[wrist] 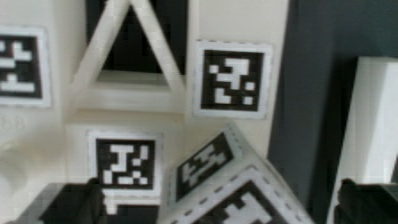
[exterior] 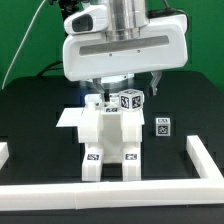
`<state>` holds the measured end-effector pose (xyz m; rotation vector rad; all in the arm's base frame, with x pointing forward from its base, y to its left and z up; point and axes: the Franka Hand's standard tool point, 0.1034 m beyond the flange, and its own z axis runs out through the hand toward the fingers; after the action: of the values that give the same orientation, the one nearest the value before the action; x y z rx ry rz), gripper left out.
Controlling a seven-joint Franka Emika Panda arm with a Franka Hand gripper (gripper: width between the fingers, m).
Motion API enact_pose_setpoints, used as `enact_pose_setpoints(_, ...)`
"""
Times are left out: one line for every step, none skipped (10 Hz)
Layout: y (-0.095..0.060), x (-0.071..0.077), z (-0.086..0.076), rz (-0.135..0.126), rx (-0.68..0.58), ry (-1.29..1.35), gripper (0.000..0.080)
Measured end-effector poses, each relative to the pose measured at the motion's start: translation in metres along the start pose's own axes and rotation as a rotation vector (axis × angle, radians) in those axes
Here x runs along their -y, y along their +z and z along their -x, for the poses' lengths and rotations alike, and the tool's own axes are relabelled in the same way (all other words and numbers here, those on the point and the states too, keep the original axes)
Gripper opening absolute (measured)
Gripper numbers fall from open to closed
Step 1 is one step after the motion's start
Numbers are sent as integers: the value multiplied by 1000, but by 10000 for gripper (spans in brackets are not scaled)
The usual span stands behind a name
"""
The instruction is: Assemble chair
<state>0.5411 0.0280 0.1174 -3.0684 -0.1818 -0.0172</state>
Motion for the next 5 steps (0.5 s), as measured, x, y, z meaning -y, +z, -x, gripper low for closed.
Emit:
enact_pose_setpoints(1,3,-4,32,-21,-196,649)
enact_pose_setpoints(3,3,-4,42,-34,-296,649)
enact_pose_setpoints(3,3,-3,40,-33,-239,626)
enact_pose_setpoints(3,3,-3,40,-33,-240,455)
enact_pose_setpoints(3,3,-3,39,-33,-204,455)
